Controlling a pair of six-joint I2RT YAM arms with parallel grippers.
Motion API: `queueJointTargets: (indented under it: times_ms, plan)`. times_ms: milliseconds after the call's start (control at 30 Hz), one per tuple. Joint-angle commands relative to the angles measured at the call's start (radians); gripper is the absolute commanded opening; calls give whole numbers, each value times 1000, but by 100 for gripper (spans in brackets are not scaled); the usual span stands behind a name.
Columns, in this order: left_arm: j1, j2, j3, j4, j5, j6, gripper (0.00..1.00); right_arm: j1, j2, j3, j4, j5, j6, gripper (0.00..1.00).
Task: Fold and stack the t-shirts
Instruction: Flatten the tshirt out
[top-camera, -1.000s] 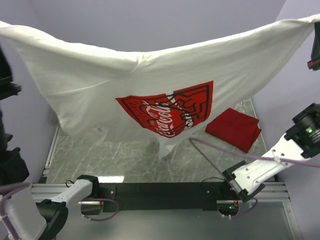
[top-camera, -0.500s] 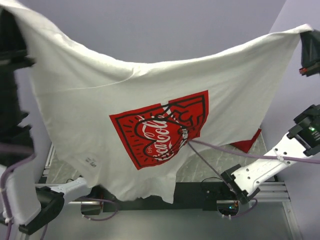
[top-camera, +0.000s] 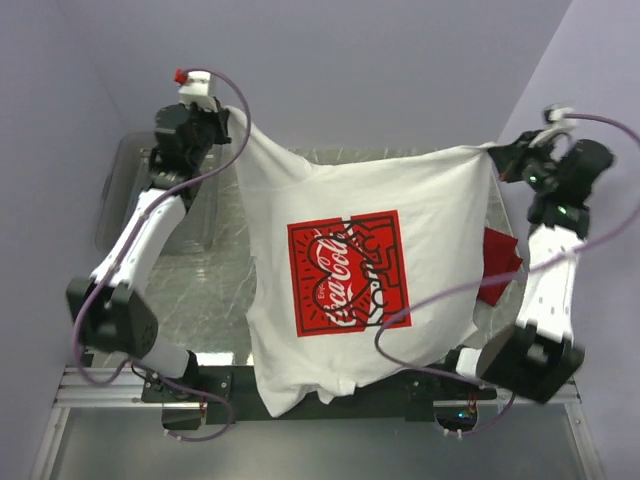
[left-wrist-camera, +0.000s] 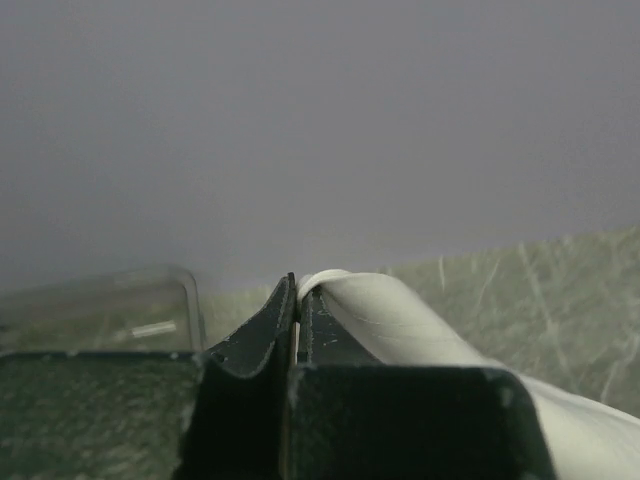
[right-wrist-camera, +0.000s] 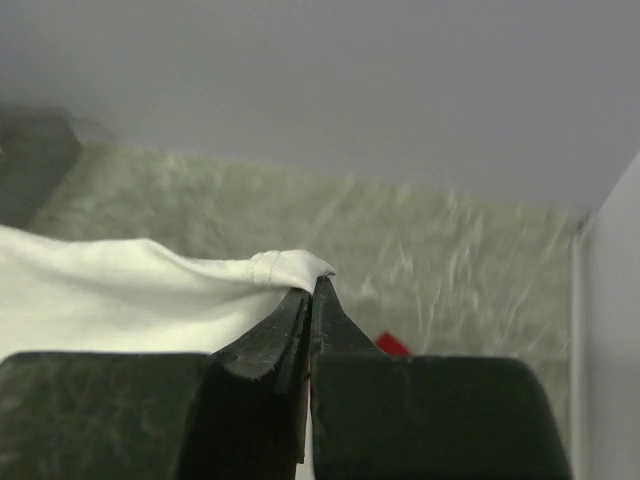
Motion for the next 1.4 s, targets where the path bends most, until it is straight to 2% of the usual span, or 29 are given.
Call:
queueJointTargets:
  times_ms: [0, 67, 100, 200, 367, 833, 1133, 1367]
  plan:
    - [10, 147, 33, 135, 34, -53, 1, 80, 187, -82, 69, 198, -121, 0]
    - [11, 288, 118, 108, 23, -59, 1, 105, 279, -42, 69, 232, -129, 0]
    - [11, 331, 149, 80, 17, -57, 1, 124, 366, -19, 60, 245, -130, 0]
    - [11, 471, 272, 33, -8, -60, 1, 152, 486, 59, 23, 285, -135, 0]
    - [11, 609, 422, -33, -31, -54, 1, 188, 569, 127, 3, 346, -144, 0]
    - [28, 676, 597, -46, -63, -11, 1, 204, 612, 228, -2, 375, -83, 0]
    - [34, 666, 558, -41, -41, -2, 1, 209, 666, 303, -16, 326, -66, 0]
    - [36, 633, 501, -35, -14, 18, 1, 214, 692, 342, -9, 233, -68, 0]
